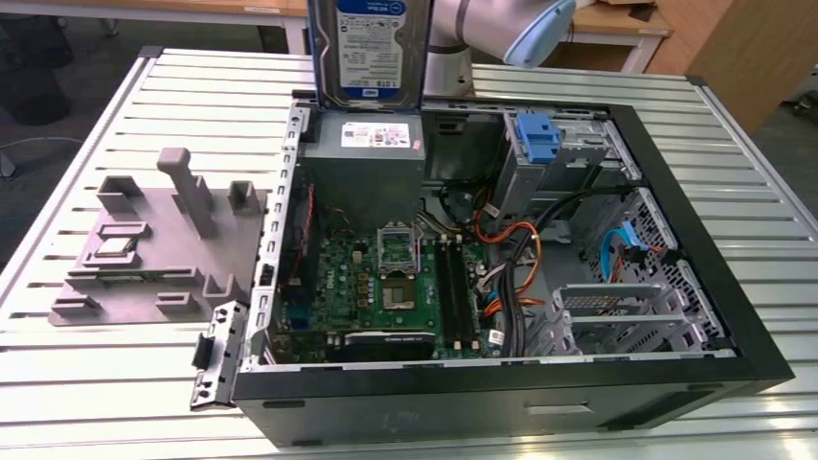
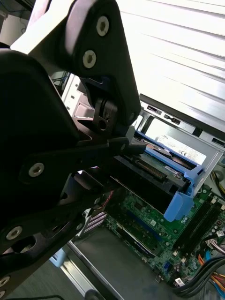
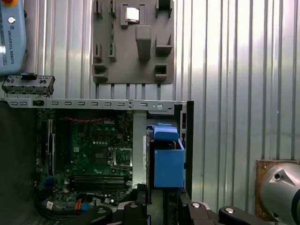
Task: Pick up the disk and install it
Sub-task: 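Pick up the disk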
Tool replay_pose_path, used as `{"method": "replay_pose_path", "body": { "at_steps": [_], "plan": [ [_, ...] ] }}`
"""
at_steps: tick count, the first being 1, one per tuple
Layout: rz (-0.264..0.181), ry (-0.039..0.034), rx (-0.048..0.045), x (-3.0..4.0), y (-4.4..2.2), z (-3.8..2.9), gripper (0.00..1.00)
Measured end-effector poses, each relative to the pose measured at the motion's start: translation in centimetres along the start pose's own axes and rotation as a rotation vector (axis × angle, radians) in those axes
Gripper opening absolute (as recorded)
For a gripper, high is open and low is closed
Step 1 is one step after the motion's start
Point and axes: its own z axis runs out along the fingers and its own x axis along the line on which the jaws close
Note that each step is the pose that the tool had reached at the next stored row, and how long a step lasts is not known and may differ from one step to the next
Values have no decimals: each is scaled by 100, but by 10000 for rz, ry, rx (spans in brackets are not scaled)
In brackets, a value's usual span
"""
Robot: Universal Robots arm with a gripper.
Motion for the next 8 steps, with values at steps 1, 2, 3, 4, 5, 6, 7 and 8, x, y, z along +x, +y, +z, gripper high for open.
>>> {"method": "replay_pose_path", "body": {
  "at_steps": [1, 2, 3, 4, 5, 6, 7, 8],
  "plan": [
    [0, 0, 0, 2, -3, 2, 35],
    [0, -1, 0, 4, -7, 5, 35],
    [-1, 0, 0, 6, -10, 7, 35],
    [0, -1, 0, 8, -14, 10, 35],
    [0, -1, 0, 10, -17, 12, 35],
    [0, -1, 0, 12, -20, 14, 35],
    [0, 0, 0, 13, -24, 15, 35],
    [0, 0, 0, 15, -27, 17, 35]
  ]
}}
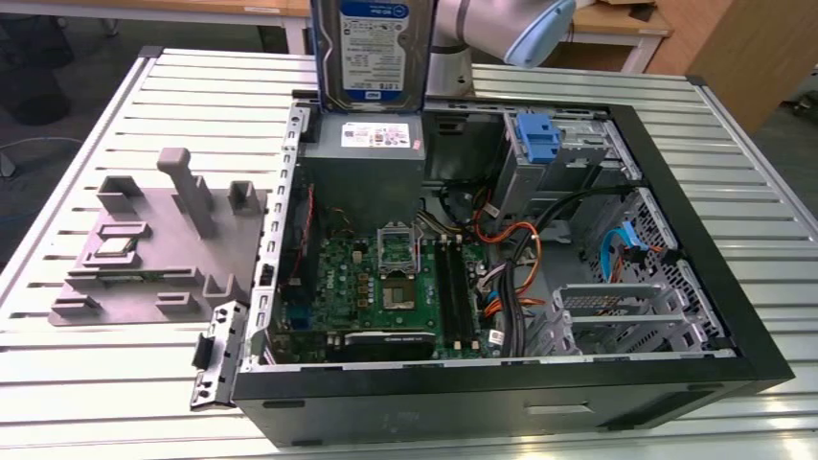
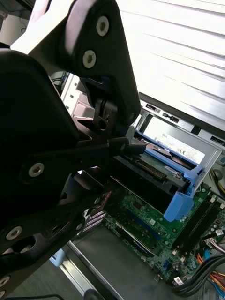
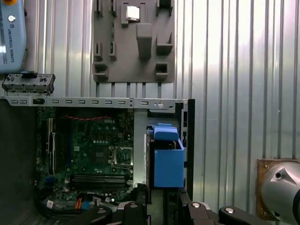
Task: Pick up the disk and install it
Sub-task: 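Pick up the disk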
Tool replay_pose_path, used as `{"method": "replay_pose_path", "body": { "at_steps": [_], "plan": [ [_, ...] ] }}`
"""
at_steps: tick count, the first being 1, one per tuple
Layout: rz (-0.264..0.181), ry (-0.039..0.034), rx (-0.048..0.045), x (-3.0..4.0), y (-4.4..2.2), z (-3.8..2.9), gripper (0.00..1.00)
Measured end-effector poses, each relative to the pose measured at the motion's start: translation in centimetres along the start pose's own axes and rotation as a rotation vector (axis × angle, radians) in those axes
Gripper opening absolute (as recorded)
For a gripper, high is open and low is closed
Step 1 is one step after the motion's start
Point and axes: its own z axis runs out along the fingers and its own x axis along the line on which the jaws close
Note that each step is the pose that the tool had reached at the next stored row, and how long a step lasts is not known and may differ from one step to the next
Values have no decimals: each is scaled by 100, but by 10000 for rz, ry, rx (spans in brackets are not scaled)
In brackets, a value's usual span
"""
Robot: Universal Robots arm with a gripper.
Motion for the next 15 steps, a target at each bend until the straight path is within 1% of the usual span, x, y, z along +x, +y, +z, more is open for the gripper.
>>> {"method": "replay_pose_path", "body": {
  "at_steps": [15],
  "plan": [
    [0, 0, 0, 35, -59, 45, 35]
  ]
}}
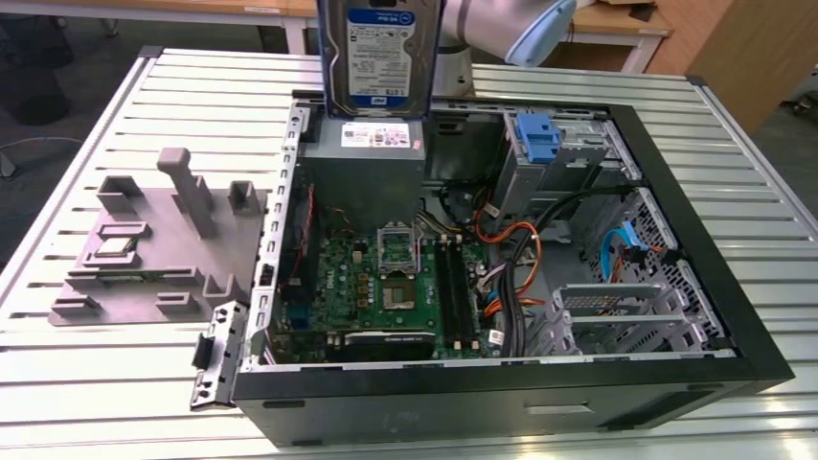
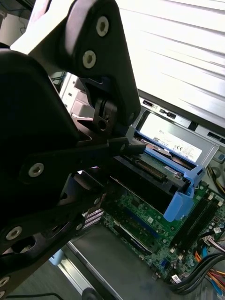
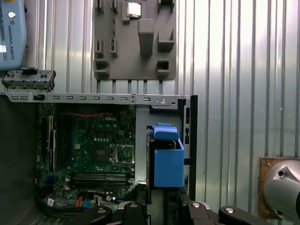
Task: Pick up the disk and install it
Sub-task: 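Pick up the disk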
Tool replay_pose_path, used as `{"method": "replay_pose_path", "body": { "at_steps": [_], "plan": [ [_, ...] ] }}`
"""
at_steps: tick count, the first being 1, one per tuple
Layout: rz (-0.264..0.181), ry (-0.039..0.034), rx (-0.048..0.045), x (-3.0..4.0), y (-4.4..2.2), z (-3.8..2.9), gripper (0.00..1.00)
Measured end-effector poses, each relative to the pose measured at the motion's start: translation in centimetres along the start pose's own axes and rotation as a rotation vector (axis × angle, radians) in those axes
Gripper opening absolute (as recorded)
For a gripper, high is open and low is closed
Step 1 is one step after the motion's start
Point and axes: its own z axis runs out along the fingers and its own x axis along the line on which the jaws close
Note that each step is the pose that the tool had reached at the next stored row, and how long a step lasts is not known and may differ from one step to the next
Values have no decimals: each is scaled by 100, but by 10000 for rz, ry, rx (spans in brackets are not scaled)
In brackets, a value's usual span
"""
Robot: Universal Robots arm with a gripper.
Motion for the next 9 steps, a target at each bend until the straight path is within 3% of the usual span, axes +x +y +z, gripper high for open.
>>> {"method": "replay_pose_path", "body": {
  "at_steps": [9],
  "plan": [
    [0, 0, 0, 25, -54, 38, 35]
  ]
}}
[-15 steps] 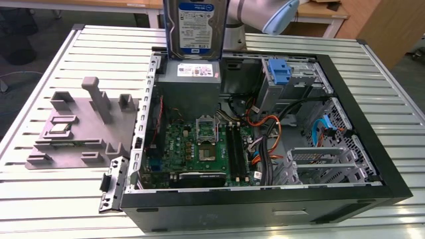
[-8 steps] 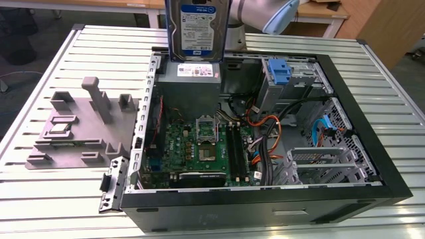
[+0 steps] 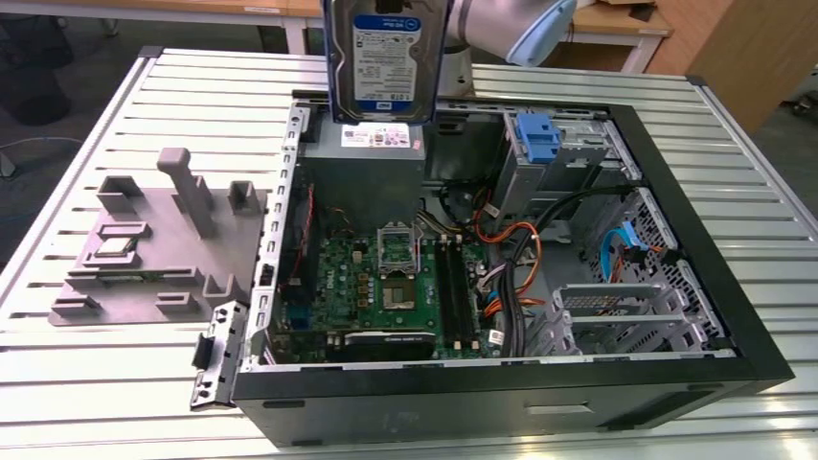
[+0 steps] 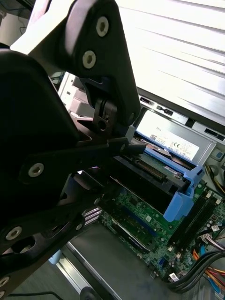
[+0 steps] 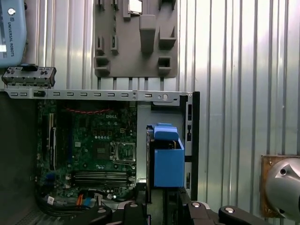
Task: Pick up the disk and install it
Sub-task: 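Pick up the disk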
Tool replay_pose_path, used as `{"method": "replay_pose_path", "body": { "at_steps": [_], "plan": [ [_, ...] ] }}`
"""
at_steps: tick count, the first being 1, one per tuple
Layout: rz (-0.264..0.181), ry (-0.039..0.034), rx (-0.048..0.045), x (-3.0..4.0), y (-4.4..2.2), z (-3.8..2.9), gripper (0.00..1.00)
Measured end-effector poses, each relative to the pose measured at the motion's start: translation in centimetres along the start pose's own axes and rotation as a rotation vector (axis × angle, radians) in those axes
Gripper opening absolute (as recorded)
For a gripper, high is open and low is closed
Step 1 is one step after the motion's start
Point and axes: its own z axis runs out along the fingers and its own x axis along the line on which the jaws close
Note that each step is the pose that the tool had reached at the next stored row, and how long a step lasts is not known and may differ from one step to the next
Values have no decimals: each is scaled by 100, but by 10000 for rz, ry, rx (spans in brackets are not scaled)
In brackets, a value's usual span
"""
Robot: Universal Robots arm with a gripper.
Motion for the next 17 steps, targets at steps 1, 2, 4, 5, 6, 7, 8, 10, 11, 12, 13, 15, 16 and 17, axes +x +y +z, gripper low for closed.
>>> {"method": "replay_pose_path", "body": {
  "at_steps": [1, 2, 4, 5, 6, 7, 8, 10, 11, 12, 13, 15, 16, 17],
  "plan": [
    [0, 1, -1, 3, -8, 4, 35],
    [0, 0, 0, 6, -15, 8, 35],
    [0, 0, 0, 11, -32, 16, 35],
    [0, -1, 1, 14, -43, 20, 35],
    [0, -2, 1, 18, -56, 24, 35],
    [0, -2, 1, 21, -70, 28, 35],
    [0, -1, 0, 24, -85, 31, 35],
    [0, -1, 1, 31, -115, 38, 35],
    [0, -1, 1, 34, -131, 41, 35],
    [-1, -1, 1, 38, -147, 44, 35],
    [0, 0, 0, 43, -164, 46, 35],
    [0, 2, -2, 54, -194, 49, 35],
    [0, 1, 0, 61, -207, 52, 35],
    [0, 0, 0, 69, -220, 54, 35]
  ]
}}
